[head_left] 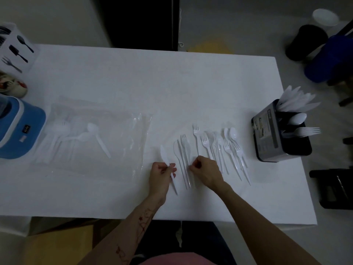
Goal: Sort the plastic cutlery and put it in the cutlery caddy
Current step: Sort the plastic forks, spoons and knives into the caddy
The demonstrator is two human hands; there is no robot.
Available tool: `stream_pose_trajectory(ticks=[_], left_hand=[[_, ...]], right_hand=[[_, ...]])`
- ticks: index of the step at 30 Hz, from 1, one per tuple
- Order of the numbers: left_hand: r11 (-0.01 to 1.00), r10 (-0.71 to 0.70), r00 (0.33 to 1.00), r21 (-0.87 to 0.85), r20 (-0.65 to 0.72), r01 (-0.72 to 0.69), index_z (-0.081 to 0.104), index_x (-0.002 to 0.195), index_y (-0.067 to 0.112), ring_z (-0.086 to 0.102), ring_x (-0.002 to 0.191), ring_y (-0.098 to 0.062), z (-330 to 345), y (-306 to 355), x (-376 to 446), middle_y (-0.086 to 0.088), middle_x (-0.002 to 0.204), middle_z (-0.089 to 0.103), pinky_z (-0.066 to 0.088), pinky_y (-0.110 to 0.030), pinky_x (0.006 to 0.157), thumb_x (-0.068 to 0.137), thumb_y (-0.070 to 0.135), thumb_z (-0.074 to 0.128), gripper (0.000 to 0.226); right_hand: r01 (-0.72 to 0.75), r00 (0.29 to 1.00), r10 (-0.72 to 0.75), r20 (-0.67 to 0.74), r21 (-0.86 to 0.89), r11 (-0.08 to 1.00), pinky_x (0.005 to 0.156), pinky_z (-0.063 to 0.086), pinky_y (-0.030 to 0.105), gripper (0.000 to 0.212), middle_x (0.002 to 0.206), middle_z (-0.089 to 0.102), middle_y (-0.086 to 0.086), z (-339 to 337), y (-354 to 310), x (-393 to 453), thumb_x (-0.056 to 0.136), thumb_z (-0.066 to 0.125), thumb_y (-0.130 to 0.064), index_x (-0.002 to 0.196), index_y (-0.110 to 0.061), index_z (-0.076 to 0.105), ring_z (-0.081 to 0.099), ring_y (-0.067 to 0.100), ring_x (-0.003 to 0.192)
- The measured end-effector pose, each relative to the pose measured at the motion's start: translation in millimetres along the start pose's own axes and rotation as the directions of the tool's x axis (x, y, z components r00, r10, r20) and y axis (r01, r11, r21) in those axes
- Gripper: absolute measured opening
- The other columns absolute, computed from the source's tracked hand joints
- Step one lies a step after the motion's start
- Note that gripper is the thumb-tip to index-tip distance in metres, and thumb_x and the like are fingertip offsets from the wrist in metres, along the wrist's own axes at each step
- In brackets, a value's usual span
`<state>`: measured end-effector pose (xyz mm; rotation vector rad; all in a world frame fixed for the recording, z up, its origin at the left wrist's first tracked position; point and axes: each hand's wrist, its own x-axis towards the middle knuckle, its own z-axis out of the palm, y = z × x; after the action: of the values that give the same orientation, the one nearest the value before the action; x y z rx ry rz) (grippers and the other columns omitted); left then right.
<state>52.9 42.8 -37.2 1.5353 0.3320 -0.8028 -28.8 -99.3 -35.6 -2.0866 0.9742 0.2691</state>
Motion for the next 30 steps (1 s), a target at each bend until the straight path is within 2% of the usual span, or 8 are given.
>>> stream_pose_trajectory(ticks=[6, 9, 12, 16, 20, 24, 28, 30], left_hand=[[0.993, -0.030, 0.998, -0.109, 0.056, 0.036, 0.053, 0.100, 0.009, 0.068, 0.095, -0.029, 7, 11, -3, -0.018, 0.101, 0.067, 0.056, -0.040, 0.086, 0.082, 0.002, 0.071, 0.026], [0.984, -0.068, 0.994, -0.161, 0.085, 0.081, 0.059, 0.113, 0.011, 0.066, 0.092, -0.026, 9, 15, -2, -0.015, 0.100, 0.068, 0.057, -0.037, 0.083, 0.085, -0.001, 0.066, 0.032], [0.982, -0.084, 0.992, -0.163, 0.097, 0.099, 0.063, 0.115, 0.007, 0.067, 0.093, -0.026, 9, 17, 1, -0.015, 0.103, 0.069, 0.058, -0.034, 0.081, 0.086, -0.001, 0.065, 0.030], [0.965, -0.126, 0.985, -0.217, 0.115, 0.149, 0.063, 0.113, 0.001, 0.068, 0.093, -0.027, 7, 17, 5, -0.017, 0.104, 0.070, 0.059, -0.032, 0.077, 0.084, -0.001, 0.067, 0.029], [0.969, -0.112, 0.980, -0.202, 0.163, 0.144, 0.062, 0.110, -0.004, 0.068, 0.093, -0.026, 3, 16, 6, -0.019, 0.104, 0.068, 0.059, -0.032, 0.080, 0.094, 0.000, 0.054, 0.019], [0.956, -0.110, 0.962, -0.238, 0.250, 0.171, 0.059, 0.113, 0.000, 0.068, 0.103, -0.029, 5, 20, 5, -0.016, 0.112, 0.069, 0.058, -0.033, 0.080, 0.098, 0.004, 0.048, 0.019], [0.925, -0.146, 0.966, -0.317, 0.215, 0.211, 0.052, 0.115, 0.000, 0.067, 0.102, -0.031, 10, 25, 4, -0.017, 0.108, 0.068, 0.059, -0.033, 0.075, 0.097, 0.010, 0.050, 0.020], [0.926, -0.146, 0.977, -0.327, 0.155, 0.190, 0.051, 0.110, 0.001, 0.066, 0.092, -0.028, 10, 26, 6, -0.016, 0.095, 0.066, 0.058, -0.033, 0.074, 0.098, 0.006, 0.048, 0.014]], right_hand=[[0.070, 0.997, -0.068, -0.024, 0.162, 0.984, 0.066, 0.060, 0.035, 0.018, 0.084, 0.069, 0.006, -16, -4, -6, 0.094, 0.062, -0.025, 0.087, -0.018, 0.047, 0.067, 0.014, 0.064], [0.091, 0.994, -0.073, -0.087, 0.229, 0.969, 0.063, 0.054, 0.024, 0.027, 0.082, 0.069, 0.000, -16, -11, -10, 0.087, 0.072, -0.030, 0.098, -0.020, 0.050, 0.065, 0.012, 0.069], [0.144, 0.979, -0.119, -0.165, 0.146, 0.979, 0.064, 0.049, 0.016, 0.029, 0.078, 0.065, -0.007, -12, -15, -13, 0.082, 0.076, -0.034, 0.097, -0.019, 0.057, 0.061, 0.006, 0.069], [0.233, 0.963, -0.232, -0.135, -0.009, 0.973, 0.064, 0.051, 0.021, 0.022, 0.076, 0.064, -0.012, -5, -18, -12, 0.081, 0.077, -0.035, 0.087, -0.019, 0.063, 0.060, 0.005, 0.068], [0.250, 0.961, -0.241, -0.135, 0.054, 0.967, 0.065, 0.054, 0.022, 0.019, 0.075, 0.069, -0.007, -2, -20, -9, 0.080, 0.079, -0.032, 0.084, -0.018, 0.066, 0.064, 0.007, 0.068], [0.288, 0.954, -0.280, -0.102, 0.074, 0.955, 0.069, 0.057, 0.029, 0.015, 0.078, 0.071, -0.008, 1, -19, -9, 0.080, 0.078, -0.028, 0.082, -0.020, 0.066, 0.066, 0.006, 0.070], [0.391, 0.920, -0.388, -0.061, 0.059, 0.918, 0.073, 0.056, 0.024, 0.010, 0.084, 0.072, -0.011, 3, -20, -11, 0.084, 0.075, -0.026, 0.087, -0.016, 0.072, 0.064, 0.003, 0.072], [0.349, 0.934, -0.343, -0.100, 0.043, 0.936, 0.074, 0.056, 0.025, 0.011, 0.084, 0.073, -0.008, 4, -19, -11, 0.086, 0.073, -0.027, 0.089, -0.016, 0.075, 0.065, 0.005, 0.073]])
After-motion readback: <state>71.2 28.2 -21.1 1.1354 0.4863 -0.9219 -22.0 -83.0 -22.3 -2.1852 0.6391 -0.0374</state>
